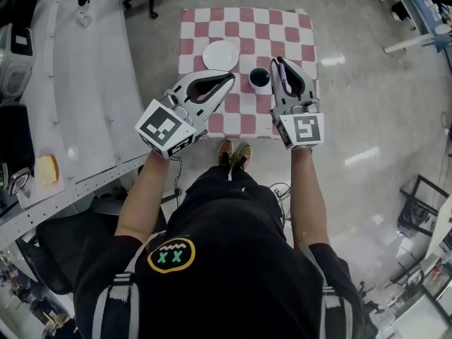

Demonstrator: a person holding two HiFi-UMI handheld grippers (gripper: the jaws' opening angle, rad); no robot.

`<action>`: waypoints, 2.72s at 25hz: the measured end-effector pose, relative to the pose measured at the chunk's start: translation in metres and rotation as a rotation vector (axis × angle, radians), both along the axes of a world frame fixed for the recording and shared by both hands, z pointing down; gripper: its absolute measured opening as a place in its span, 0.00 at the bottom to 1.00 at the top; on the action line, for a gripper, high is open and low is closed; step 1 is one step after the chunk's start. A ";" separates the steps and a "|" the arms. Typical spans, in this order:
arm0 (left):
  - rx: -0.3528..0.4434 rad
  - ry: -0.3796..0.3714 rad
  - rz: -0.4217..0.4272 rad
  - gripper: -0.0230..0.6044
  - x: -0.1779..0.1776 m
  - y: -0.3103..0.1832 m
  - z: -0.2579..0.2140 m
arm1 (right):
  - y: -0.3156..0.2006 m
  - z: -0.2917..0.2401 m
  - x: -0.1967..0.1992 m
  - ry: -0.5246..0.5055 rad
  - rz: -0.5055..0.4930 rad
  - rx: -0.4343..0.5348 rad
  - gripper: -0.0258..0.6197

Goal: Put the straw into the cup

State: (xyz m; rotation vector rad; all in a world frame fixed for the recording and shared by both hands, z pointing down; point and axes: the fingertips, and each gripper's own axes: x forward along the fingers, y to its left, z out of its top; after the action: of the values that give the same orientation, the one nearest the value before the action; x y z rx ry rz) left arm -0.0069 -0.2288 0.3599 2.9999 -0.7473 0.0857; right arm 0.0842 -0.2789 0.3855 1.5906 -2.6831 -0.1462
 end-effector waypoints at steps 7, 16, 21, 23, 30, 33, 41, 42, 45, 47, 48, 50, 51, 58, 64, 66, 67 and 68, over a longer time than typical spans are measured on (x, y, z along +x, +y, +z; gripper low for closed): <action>-0.003 -0.002 0.009 0.06 0.010 -0.004 0.005 | -0.016 0.037 0.005 -0.022 -0.013 -0.042 0.13; -0.018 -0.002 0.007 0.06 0.023 -0.013 0.014 | -0.034 0.086 0.008 -0.051 -0.024 -0.097 0.13; -0.020 -0.013 0.001 0.06 0.027 -0.016 0.019 | -0.042 0.110 0.010 -0.051 -0.028 -0.127 0.13; -0.023 -0.020 0.000 0.06 0.029 -0.016 0.021 | -0.044 0.119 0.010 -0.045 -0.029 -0.137 0.13; -0.040 -0.040 -0.025 0.06 0.028 -0.020 0.026 | -0.053 0.144 0.010 -0.039 -0.033 -0.178 0.13; -0.049 -0.063 -0.037 0.06 0.028 -0.021 0.027 | -0.055 0.155 0.011 -0.033 -0.030 -0.196 0.13; -0.060 -0.058 -0.057 0.06 0.025 -0.021 0.029 | -0.055 0.187 0.007 -0.020 -0.031 -0.254 0.13; -0.065 -0.054 -0.052 0.06 0.026 -0.020 0.028 | -0.054 0.190 0.007 -0.019 -0.030 -0.260 0.13; -0.068 -0.046 -0.038 0.06 0.030 -0.018 0.025 | -0.053 0.199 0.006 -0.007 -0.028 -0.277 0.13; -0.059 -0.047 -0.030 0.06 0.031 -0.017 0.027 | -0.053 0.203 0.007 0.002 -0.025 -0.286 0.13; -0.060 -0.048 -0.036 0.06 0.030 -0.018 0.028 | -0.052 0.205 0.008 0.004 -0.024 -0.289 0.13; -0.071 -0.048 -0.051 0.06 0.029 -0.019 0.028 | -0.052 0.206 0.008 0.008 -0.023 -0.292 0.13; -0.079 -0.042 -0.053 0.06 0.030 -0.019 0.026 | -0.052 0.208 0.009 0.009 -0.022 -0.295 0.13; -0.077 -0.032 -0.049 0.06 0.033 -0.018 0.022 | -0.045 0.225 0.011 0.023 -0.017 -0.336 0.13; -0.068 -0.050 -0.040 0.06 0.032 -0.016 0.026 | -0.040 0.237 0.013 0.029 -0.005 -0.370 0.13; -0.078 -0.051 -0.053 0.06 0.031 -0.016 0.026 | -0.038 0.242 0.014 0.029 -0.004 -0.384 0.13; -0.078 -0.051 -0.053 0.06 0.031 -0.015 0.025 | -0.037 0.245 0.014 0.029 -0.003 -0.391 0.13; -0.076 -0.051 -0.052 0.06 0.031 -0.015 0.025 | -0.036 0.246 0.015 0.028 -0.001 -0.397 0.13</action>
State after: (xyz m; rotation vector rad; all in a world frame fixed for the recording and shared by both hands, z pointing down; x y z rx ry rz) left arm 0.0238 -0.2437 0.3848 2.9145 -0.8076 0.1849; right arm 0.0988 -0.3145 0.6319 1.4488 -2.4868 0.3395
